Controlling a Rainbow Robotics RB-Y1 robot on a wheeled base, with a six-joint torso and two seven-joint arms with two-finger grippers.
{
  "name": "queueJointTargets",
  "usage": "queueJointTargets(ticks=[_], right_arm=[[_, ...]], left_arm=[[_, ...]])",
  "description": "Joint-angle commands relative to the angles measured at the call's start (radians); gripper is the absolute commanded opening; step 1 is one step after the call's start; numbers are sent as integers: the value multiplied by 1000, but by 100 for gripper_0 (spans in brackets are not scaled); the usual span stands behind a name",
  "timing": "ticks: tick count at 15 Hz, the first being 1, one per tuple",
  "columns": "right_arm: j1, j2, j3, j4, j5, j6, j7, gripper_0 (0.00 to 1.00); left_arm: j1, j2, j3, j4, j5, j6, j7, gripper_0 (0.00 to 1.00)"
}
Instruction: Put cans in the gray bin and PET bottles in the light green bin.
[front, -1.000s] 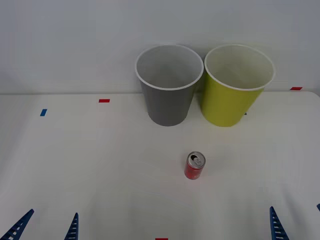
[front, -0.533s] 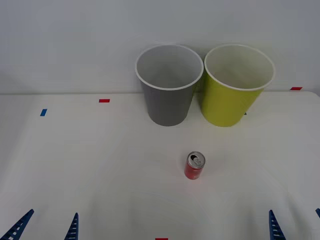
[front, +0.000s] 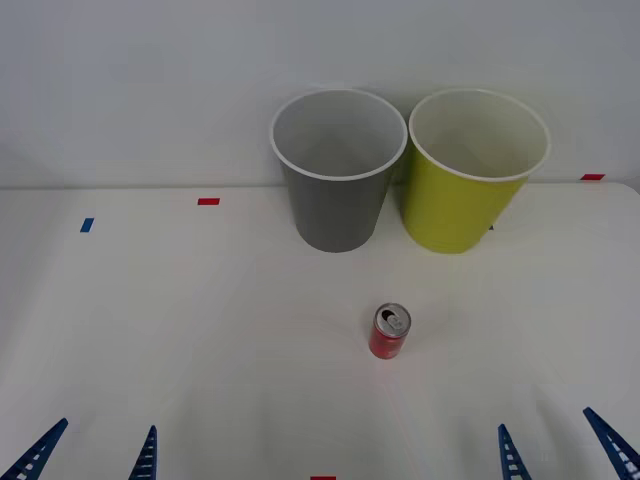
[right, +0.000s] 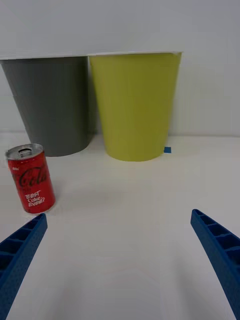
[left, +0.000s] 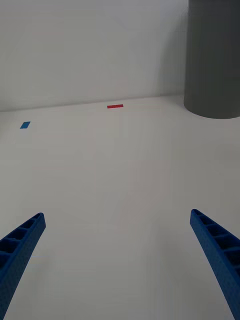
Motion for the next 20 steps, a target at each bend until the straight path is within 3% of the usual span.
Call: queueJointTargets(ticks=[1, 5, 13, 20], right_arm=[[-81, -30, 60, 57, 10, -32, 11, 100], [-184, -47, 133, 111, 11, -44, 30, 100], [-358, 56, 174, 263, 7, -44, 62, 100], [-460, 108, 195, 266, 13, 86, 94, 100]], left_arm=[[0, 0, 0, 0, 0, 0, 0, 100], [0, 0, 0, 0, 0, 0, 0, 100], [0, 0, 0, 0, 0, 0, 0, 100], [0, 0, 0, 0, 0, 0, 0, 100]])
